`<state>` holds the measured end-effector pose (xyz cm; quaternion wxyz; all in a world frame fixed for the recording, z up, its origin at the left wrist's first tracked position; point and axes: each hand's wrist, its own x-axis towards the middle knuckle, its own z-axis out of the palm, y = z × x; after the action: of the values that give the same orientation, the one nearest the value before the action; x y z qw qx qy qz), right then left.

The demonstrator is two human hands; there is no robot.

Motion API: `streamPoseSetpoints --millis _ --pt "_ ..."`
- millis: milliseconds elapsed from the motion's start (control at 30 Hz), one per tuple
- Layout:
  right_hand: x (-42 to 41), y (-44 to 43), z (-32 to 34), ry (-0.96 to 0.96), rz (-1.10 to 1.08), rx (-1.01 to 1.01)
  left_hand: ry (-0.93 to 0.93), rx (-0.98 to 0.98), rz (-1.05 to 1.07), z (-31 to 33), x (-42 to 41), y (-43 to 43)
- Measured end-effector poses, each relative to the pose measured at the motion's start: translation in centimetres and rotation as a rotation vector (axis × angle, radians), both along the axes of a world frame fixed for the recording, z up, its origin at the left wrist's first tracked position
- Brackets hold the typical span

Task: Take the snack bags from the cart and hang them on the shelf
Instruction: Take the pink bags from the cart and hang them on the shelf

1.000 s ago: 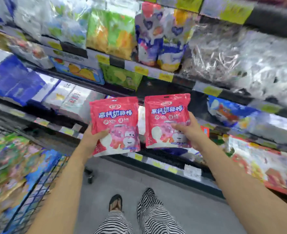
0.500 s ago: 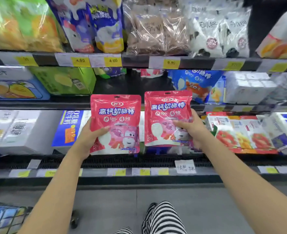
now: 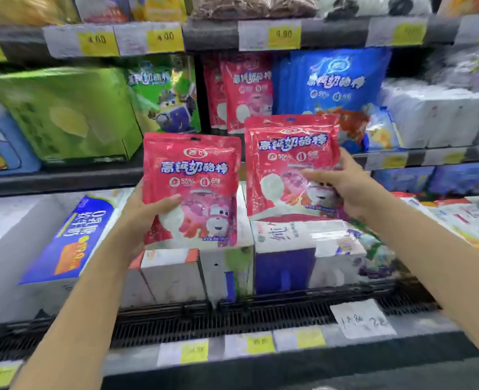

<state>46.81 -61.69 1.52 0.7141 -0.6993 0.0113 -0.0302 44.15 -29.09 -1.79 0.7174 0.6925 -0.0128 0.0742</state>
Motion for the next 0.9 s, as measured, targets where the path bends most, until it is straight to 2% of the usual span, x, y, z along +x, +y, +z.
streamPoseSetpoints --millis 167,467,800,900 --pt "1.3 0.9 0.1 -0.107 0.002 0.046 -0.114 -0.007 -0.005 -0.8 0.3 0.8" --pt "9.9 4.0 3.9 -0.059 -0.079 0.090 -0.130 -0.068 0.020 1.6 3.5 3.5" --pt "18.9 7.1 3.9 -0.443 -0.160 -0.064 -0.169 -0.033 0.001 4.8 10.5 3.5" --pt "20.8 7.3 3.3 -0.467 -0.129 -0.050 -0.182 -0.017 -0.016 5.1 11.8 3.8"
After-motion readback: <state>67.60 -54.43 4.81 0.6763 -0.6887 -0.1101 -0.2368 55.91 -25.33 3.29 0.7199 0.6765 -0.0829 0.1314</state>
